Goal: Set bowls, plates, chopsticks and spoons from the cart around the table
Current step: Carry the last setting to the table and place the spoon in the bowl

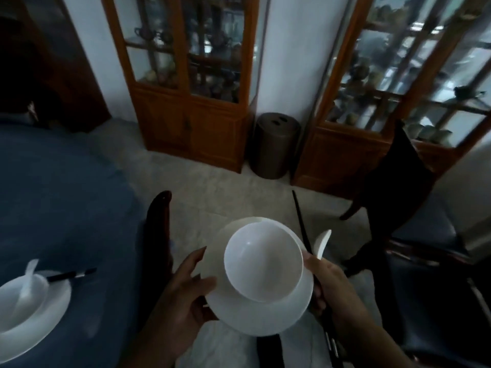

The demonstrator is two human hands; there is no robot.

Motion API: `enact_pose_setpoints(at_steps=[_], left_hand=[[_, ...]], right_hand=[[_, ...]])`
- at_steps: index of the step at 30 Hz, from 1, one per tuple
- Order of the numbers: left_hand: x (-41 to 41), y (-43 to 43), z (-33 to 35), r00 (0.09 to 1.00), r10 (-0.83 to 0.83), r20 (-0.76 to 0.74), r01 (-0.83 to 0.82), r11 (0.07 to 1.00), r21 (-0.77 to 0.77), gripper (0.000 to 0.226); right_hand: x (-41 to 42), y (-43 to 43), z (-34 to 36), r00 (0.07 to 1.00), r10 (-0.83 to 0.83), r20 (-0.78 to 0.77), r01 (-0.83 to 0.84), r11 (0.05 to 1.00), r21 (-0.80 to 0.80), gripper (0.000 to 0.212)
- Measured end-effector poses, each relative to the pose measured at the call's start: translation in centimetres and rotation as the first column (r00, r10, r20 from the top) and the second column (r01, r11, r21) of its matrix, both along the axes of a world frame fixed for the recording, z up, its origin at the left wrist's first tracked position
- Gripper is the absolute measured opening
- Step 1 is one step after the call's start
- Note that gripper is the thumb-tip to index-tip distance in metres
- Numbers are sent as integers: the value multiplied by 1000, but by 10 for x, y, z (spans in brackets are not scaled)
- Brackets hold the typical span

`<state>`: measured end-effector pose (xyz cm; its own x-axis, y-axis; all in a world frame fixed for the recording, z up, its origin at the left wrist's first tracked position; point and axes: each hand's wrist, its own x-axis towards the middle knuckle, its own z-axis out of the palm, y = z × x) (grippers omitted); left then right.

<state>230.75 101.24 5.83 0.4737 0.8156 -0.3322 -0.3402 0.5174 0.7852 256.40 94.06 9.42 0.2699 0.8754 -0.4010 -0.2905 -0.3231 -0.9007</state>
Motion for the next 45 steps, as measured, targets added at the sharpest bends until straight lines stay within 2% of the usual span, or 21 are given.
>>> enact_pose_setpoints(at_steps=[3,6,9,13,19,25,27,32,40,43,45], left_hand=[[35,52,10,991,133,18,-132,991,-27,59],[52,101,20,976,215,40,-214,976,-27,63],[57,147,26,953,299,57,-300,954,4,65],[49,219,25,901,432,26,-432,902,13,68],[6,371,10,860,511,-3,-510,859,55,67],[-43,514,23,816,578,20,-578,815,33,62],[-65,556,29,799,601,18,-601,797,61,60],[-115,648,33,769,639,29,-639,766,66,71],[-202,818,10,650,760,-21,-756,649,82,68],[-241,877,15,591,807,12,-805,588,82,64],[-267,906,21,537,843,-28,-839,537,81,64]], right_hand=[[41,81,7,994,102,-23,-102,995,-8,56],[64,161,19,972,235,-12,-235,972,-6,58],[70,241,23,929,370,-9,-370,929,7,58],[51,347,13,883,468,-47,-469,883,-24,56],[-4,521,5,866,494,-76,-499,864,-71,60],[-60,680,40,839,543,43,-541,840,-45,61],[-83,729,47,816,576,37,-575,817,-44,57],[-141,842,42,761,649,-21,-648,757,-86,52],[-254,1056,14,623,782,10,-779,621,-82,51],[-311,1135,17,539,842,4,-840,538,-72,50],[-348,1178,22,481,877,12,-875,480,-59,51]])
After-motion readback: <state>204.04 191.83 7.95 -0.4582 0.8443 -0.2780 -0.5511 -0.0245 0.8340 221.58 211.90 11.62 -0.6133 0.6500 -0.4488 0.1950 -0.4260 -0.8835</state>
